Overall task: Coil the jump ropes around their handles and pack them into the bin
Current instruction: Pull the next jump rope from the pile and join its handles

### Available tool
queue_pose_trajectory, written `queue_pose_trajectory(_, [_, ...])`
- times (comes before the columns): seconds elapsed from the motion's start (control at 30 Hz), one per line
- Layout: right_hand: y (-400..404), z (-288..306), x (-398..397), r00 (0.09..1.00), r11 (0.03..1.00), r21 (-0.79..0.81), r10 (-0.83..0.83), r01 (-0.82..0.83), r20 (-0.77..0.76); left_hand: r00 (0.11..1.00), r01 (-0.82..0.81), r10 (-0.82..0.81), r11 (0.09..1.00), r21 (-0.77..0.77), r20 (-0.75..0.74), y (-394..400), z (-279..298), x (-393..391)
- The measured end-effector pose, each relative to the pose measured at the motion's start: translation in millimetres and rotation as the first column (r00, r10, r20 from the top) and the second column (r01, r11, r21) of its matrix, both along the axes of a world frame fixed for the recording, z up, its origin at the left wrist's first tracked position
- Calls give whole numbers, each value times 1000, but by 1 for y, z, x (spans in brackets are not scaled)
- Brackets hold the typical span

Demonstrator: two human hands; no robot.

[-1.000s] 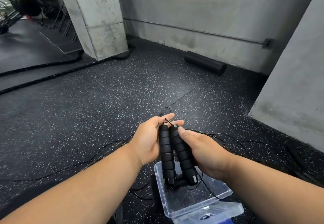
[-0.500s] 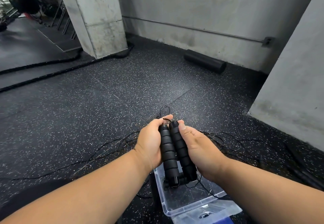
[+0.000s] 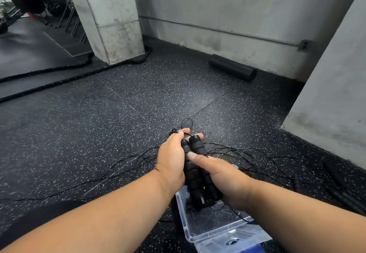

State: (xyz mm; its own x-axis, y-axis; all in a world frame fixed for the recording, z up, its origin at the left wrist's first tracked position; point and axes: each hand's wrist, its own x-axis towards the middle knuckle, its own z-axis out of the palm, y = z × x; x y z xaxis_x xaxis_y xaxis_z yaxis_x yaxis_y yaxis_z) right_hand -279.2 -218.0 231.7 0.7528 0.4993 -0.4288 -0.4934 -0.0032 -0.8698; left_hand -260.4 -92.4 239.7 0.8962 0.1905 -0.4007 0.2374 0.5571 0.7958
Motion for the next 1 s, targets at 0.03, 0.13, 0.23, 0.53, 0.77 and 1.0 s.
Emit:
queue_pose_trajectory(0.03, [0,-1,-1,999,999,15,30,-29,-38,1000,-18,17,1000,23,3,0,0,0])
queue_pose_trajectory(0.13, [-4,0,1,985,993,49,116,-110,-124,999,-29,28,994,108,19,-1,0,-1])
queue_pose_trajectory(0.23, [-10,4,6,992,992,-41,113,-116,-59,991,134,-126,906,401,-48,8,-3,1])
queue_pose_trajectory(0.53, [-48,36,37,435,198,-914,830,355,349,733,459,-611,120,880,-299,59,33,10])
queue_pose_trajectory(0.77, [-39,30,44,18,373,-668,866,643,501,522,711,-770,158,685,-366,34,7,9])
queue_pose_trajectory(1.0, [-40,31,31,428,713,-311,16,628,904,789,506,-610,713,484,73,36,32,17])
